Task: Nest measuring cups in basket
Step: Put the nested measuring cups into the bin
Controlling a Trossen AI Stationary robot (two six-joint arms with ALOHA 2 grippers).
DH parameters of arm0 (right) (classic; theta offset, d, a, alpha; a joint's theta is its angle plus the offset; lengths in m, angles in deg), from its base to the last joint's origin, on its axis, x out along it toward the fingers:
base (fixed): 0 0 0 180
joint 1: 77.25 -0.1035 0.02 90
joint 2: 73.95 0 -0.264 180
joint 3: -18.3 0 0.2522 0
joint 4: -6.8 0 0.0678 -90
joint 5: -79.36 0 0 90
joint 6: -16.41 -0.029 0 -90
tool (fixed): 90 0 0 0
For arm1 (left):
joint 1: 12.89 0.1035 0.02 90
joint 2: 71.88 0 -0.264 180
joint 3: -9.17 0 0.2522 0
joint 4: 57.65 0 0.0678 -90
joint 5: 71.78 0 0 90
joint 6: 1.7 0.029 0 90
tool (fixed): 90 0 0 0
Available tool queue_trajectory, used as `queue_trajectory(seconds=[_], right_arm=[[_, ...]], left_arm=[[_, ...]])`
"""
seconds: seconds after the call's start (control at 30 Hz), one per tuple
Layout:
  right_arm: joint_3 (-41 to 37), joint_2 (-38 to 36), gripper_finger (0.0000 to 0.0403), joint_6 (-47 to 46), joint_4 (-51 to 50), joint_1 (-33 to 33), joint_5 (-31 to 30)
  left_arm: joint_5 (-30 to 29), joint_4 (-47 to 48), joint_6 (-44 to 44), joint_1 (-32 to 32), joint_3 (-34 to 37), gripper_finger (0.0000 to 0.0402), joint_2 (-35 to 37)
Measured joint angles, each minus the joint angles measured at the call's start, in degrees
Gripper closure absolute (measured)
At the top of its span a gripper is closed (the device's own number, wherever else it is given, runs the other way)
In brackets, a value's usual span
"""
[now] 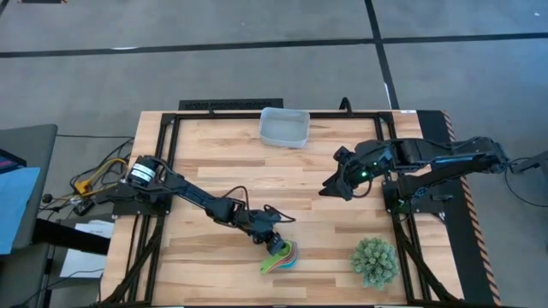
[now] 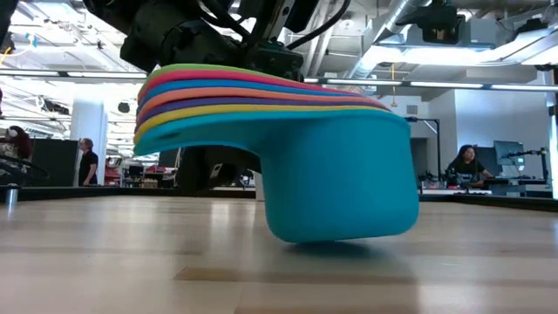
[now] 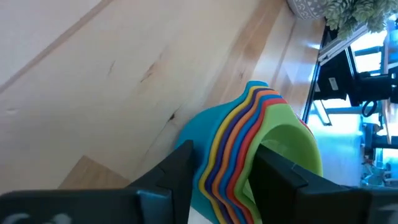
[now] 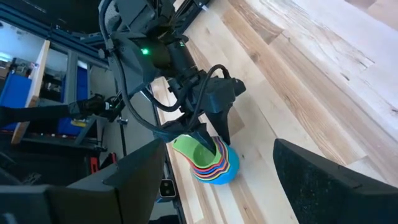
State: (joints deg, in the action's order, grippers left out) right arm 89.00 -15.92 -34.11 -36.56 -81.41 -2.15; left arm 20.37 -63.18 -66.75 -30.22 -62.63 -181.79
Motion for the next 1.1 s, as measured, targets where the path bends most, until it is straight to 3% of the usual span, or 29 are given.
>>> queue_trajectory(seconds=[0.37, 0.6, 0.7, 0.87, 1.1], right_arm=[[0.0, -5.6, 0.0082, 1.1, 0.0, 0.0, -0.2], [0.0, -7.9, 0.0082, 2.8, -0.2, 0.1, -1.1], [0.0, -8.0, 0.0082, 4.7, -0.2, 0.1, -1.1], [0.0, -7.7, 0.0082, 5.7, -0.4, 2.2, -2.3], [0.0, -6.6, 0.0082, 4.5, -0.2, 9.9, -3.0]], left_arm=[[-0.3, 3.4, 3.7, 5.3, 0.1, 0.0281, 7.5], [-1.5, 8.9, 8.5, 14.0, 0.1, 0.0279, 13.6], [2.5, 13.1, 13.0, 19.9, -1.1, 0.0279, 15.3], [9.0, 26.8, 25.6, 30.6, -8.9, 0.0279, 15.6], [17.7, 36.9, 44.9, 45.6, -20.9, 0.0278, 12.7]])
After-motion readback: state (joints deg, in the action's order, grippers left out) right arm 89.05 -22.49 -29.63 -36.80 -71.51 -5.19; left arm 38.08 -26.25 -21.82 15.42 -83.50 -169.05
